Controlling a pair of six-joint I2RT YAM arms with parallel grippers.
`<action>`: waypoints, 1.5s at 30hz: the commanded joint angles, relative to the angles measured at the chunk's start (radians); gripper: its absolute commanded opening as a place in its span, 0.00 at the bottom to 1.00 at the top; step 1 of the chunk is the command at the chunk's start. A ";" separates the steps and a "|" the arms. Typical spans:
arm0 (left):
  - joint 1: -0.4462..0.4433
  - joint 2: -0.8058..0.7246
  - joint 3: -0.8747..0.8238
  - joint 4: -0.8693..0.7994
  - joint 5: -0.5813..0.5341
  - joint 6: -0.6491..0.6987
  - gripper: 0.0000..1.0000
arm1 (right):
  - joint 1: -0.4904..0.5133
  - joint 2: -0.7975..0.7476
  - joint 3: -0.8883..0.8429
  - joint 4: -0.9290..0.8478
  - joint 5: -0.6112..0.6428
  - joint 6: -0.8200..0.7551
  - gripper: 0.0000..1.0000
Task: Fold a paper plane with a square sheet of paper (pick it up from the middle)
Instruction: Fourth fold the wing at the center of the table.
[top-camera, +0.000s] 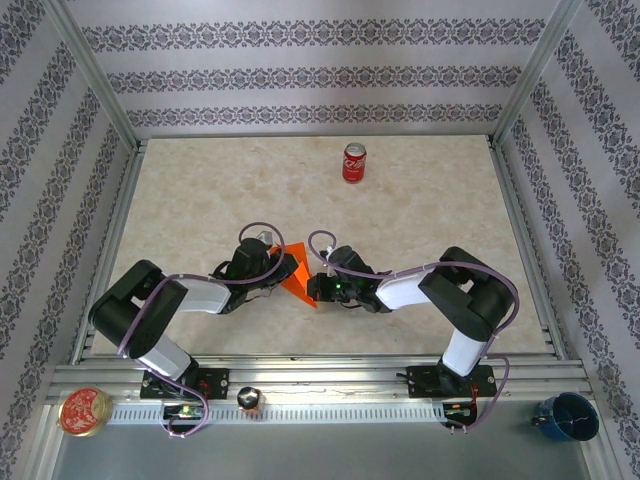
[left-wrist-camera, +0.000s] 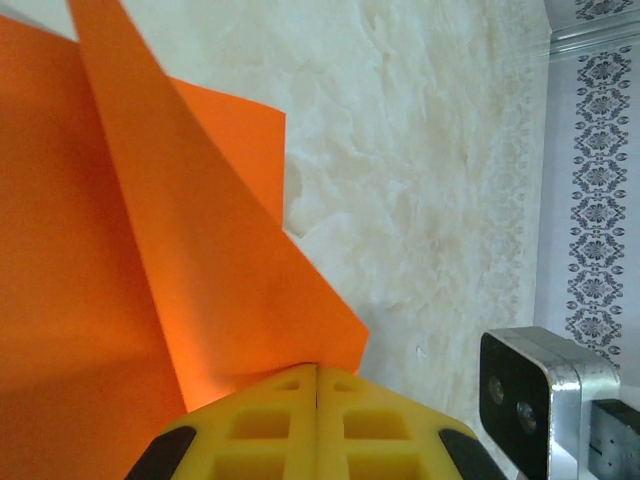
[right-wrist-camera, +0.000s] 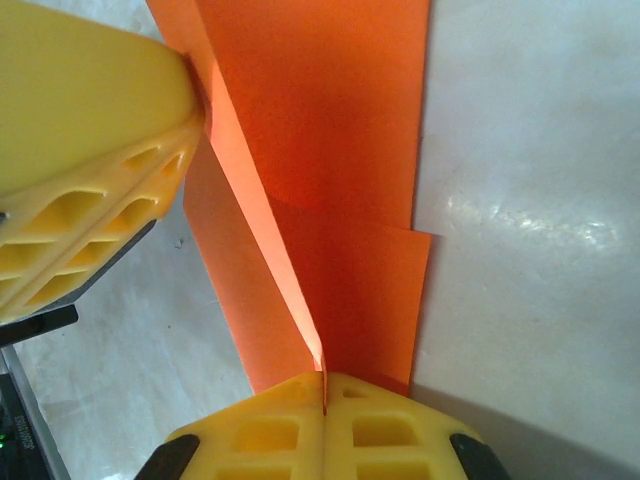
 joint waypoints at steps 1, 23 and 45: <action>-0.005 0.026 0.020 0.060 0.013 0.019 0.00 | -0.016 0.037 -0.020 -0.013 0.032 0.006 0.01; 0.018 0.141 0.039 0.141 0.058 -0.013 0.00 | -0.023 0.039 -0.034 -0.004 0.028 0.027 0.02; 0.028 0.218 0.085 0.097 0.098 -0.013 0.00 | -0.034 0.041 -0.026 -0.021 0.008 0.036 0.04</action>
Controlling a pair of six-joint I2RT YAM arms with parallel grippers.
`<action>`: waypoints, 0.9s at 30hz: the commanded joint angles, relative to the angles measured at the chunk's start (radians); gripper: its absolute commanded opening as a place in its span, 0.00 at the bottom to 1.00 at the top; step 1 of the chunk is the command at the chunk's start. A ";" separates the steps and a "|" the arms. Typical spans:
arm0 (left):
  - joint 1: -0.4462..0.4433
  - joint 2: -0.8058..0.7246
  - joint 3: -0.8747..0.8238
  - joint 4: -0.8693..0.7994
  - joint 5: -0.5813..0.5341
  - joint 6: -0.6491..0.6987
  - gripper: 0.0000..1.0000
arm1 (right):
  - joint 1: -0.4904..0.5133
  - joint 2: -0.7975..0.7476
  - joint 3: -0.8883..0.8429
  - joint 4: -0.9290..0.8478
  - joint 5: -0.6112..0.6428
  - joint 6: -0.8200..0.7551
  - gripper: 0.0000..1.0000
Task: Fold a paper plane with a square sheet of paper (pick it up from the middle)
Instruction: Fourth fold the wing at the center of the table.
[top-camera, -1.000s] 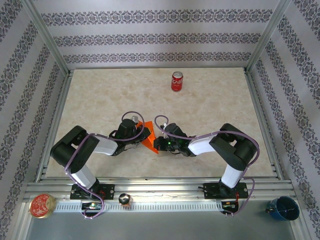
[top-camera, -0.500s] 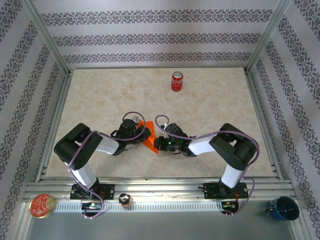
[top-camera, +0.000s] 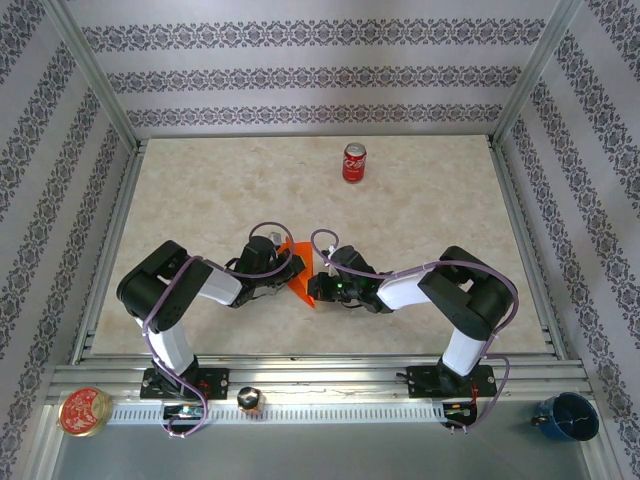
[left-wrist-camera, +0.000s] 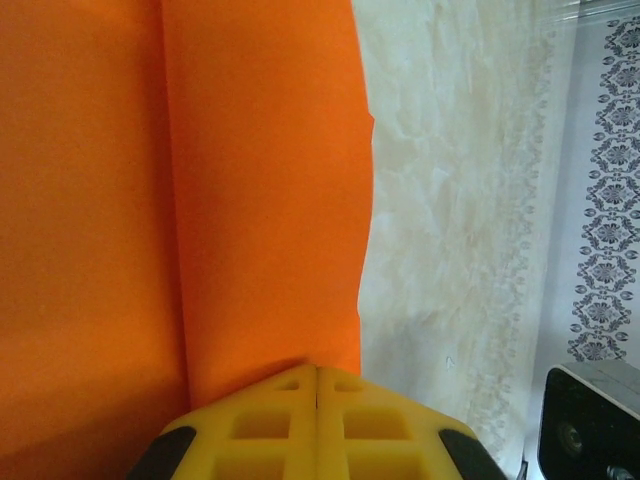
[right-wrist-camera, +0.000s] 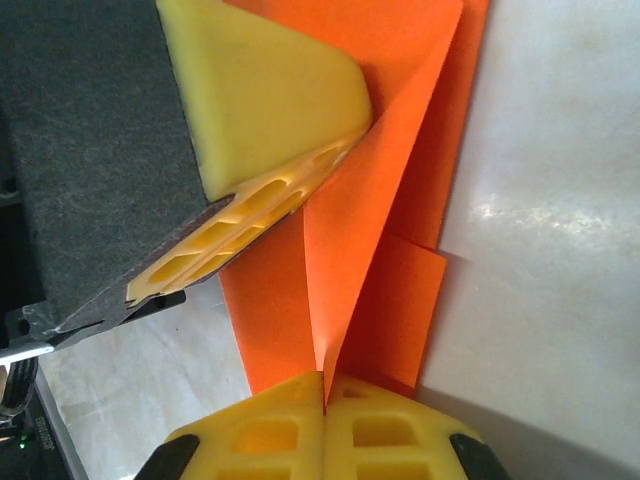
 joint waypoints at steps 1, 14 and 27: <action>0.013 0.025 0.022 -0.012 0.014 0.005 0.00 | -0.021 0.034 -0.012 -0.054 0.028 0.009 0.06; 0.015 0.045 0.008 -0.042 0.020 0.006 0.00 | -0.056 -0.070 0.006 -0.087 -0.126 0.054 0.21; 0.014 0.051 0.009 -0.031 0.024 -0.007 0.00 | -0.057 0.019 -0.011 -0.032 -0.212 0.108 0.13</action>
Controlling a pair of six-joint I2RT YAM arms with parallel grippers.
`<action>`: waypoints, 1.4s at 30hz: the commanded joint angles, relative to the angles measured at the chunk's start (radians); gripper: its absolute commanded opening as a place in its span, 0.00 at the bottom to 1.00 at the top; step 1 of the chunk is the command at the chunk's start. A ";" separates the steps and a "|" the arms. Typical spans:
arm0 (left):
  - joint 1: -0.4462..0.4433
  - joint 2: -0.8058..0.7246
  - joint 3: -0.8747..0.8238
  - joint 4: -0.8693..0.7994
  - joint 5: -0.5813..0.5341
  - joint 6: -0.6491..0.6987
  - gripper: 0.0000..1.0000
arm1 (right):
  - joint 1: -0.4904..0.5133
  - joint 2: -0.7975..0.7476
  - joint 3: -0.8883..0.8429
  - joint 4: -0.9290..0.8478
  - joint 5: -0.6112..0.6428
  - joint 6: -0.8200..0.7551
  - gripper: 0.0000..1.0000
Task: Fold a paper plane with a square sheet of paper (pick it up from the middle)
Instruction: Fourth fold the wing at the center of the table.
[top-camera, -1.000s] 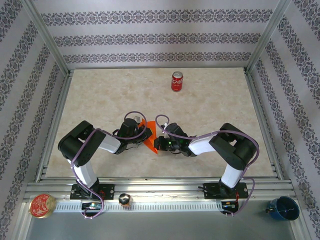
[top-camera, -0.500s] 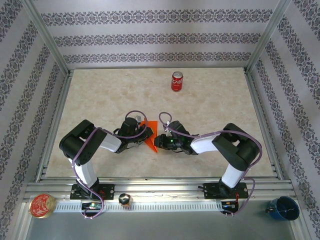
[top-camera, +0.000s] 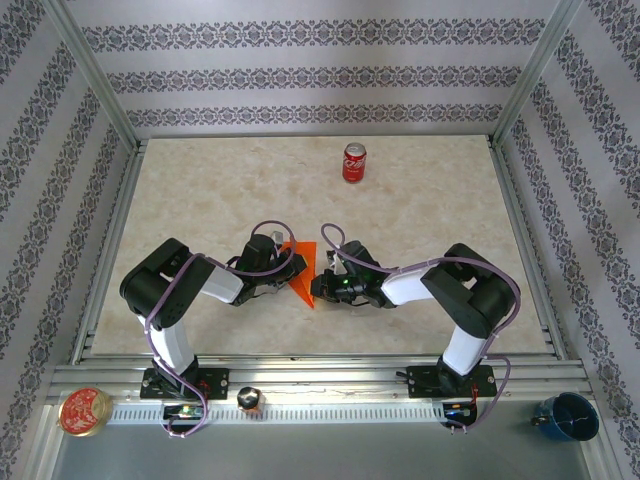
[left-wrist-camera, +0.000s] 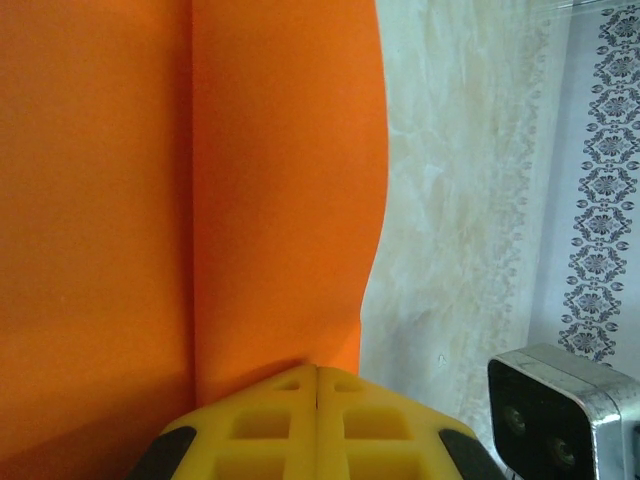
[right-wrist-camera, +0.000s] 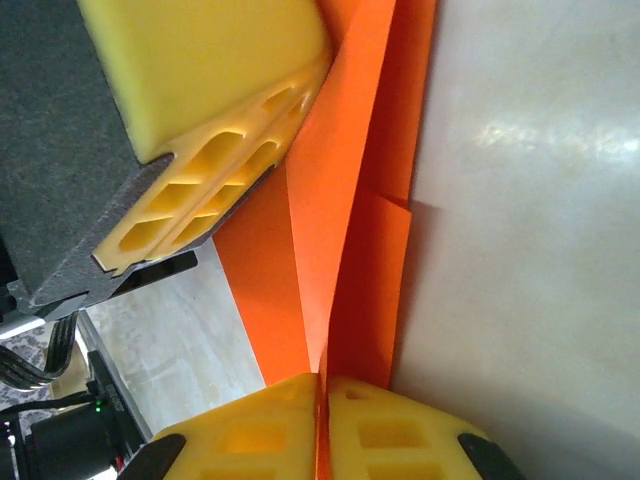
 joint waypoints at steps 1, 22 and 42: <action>0.009 0.029 -0.007 -0.037 -0.007 -0.007 0.00 | 0.001 0.022 -0.016 0.015 -0.037 0.011 0.12; 0.008 0.032 -0.017 -0.043 -0.019 -0.021 0.00 | 0.005 0.010 -0.067 0.058 -0.120 0.057 0.11; 0.009 0.024 -0.016 -0.064 -0.022 -0.017 0.00 | -0.020 -0.119 -0.098 0.007 -0.081 0.047 0.26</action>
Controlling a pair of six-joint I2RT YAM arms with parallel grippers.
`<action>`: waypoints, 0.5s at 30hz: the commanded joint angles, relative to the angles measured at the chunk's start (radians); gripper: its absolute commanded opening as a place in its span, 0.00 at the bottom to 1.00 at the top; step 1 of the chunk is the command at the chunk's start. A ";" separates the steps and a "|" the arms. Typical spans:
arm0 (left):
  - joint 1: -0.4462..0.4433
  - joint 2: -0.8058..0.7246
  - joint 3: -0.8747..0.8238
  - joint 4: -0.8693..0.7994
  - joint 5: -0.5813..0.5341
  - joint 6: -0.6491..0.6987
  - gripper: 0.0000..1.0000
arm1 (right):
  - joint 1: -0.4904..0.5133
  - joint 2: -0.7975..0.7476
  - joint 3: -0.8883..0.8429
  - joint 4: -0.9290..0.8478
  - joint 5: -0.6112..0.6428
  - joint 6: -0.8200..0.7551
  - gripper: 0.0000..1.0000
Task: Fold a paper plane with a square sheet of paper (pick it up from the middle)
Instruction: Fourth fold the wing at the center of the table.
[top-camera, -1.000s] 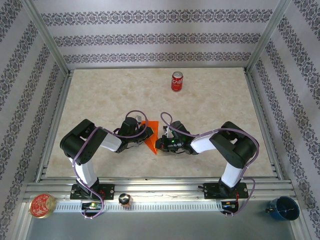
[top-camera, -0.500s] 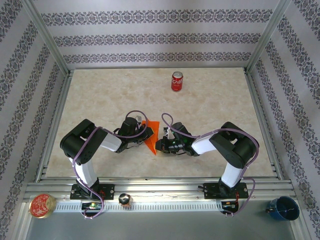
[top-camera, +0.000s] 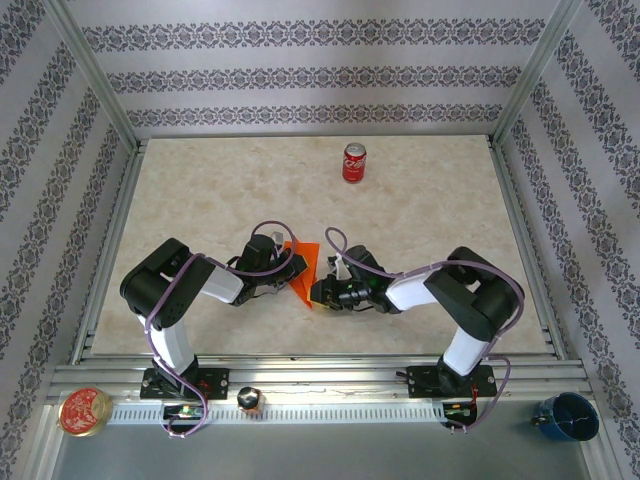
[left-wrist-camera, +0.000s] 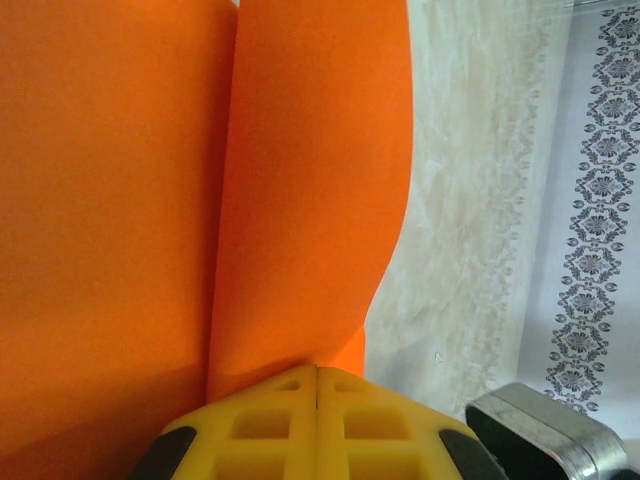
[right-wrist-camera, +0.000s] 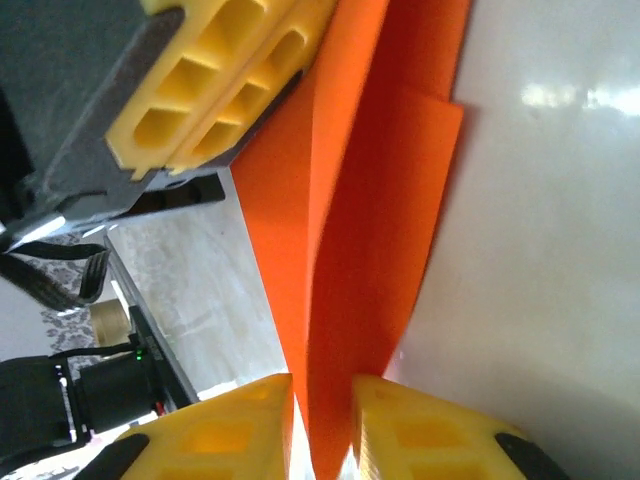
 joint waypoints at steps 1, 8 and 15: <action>0.010 0.023 -0.017 -0.065 -0.029 0.002 0.00 | -0.032 -0.104 -0.031 -0.062 0.038 -0.004 0.27; 0.009 0.018 -0.022 -0.067 -0.035 0.004 0.00 | -0.095 -0.181 0.011 -0.076 0.016 0.005 0.18; 0.009 0.022 -0.018 -0.066 -0.033 0.005 0.00 | -0.023 -0.054 0.113 -0.043 0.026 0.036 0.06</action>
